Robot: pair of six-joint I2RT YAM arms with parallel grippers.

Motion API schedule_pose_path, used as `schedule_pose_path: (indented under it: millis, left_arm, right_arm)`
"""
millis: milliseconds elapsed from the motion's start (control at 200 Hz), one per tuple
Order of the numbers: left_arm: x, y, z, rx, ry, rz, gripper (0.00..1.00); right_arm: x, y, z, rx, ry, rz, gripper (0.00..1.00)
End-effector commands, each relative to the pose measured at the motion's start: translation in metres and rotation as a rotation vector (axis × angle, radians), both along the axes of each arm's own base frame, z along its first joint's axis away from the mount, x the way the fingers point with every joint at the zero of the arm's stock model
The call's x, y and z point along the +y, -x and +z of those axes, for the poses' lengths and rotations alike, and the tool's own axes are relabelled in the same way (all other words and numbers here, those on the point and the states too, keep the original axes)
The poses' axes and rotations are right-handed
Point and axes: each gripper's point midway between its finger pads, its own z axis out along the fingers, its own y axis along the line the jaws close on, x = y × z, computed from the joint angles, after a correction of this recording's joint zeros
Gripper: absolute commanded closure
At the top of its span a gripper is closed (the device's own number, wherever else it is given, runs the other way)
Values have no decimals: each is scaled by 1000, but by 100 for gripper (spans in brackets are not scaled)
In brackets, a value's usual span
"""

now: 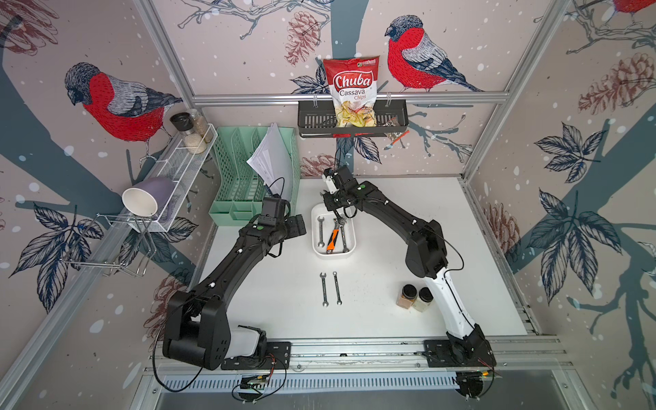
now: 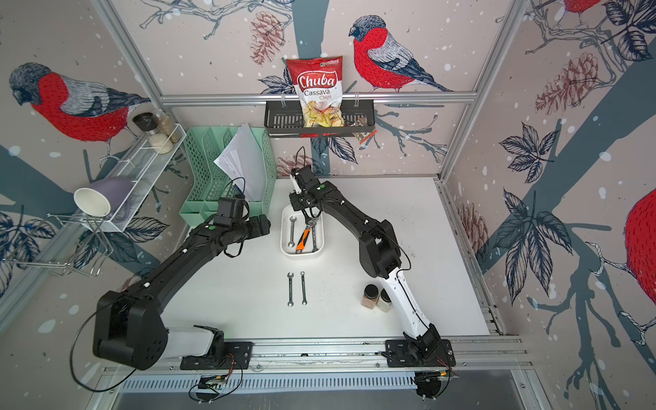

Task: Take out the wrench from the storage box
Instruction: Place the wrench at the center of the board.

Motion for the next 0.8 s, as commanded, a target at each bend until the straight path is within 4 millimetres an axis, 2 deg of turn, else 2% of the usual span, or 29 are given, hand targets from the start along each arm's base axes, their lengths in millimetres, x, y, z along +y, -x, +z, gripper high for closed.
schedule_pose_path:
  millis: [0, 215, 325, 415, 430, 495, 590, 795]
  left_arm:
    - [-3, -2, 9, -30, 18, -17, 8]
    - [-8, 0, 20, -57, 46, -37, 8]
    - [-12, 1, 28, -78, 63, -50, 8]
    - [-14, 3, 31, -87, 67, -56, 8]
    - [-14, 7, 24, -73, 63, -55, 8]
    - [-15, 9, 25, -78, 57, -56, 7]
    - [-18, 11, 28, -90, 55, -66, 7]
    - [-23, 12, 31, -98, 53, -79, 7]
  right_arm:
    - [3, 22, 24, 60, -67, -5, 100]
    - [-15, 75, 53, 47, -95, -47, 100]
    - [-33, 112, 50, 67, -110, -86, 100]
    - [-49, 150, 36, 97, -118, -115, 100]
    - [-52, 155, 33, 99, -119, -124, 100]
    - [-66, 182, 16, 128, -129, -151, 100]
    - [-80, 208, -6, 166, -156, -181, 100]
    - [-94, 231, -49, 221, -151, -239, 100]
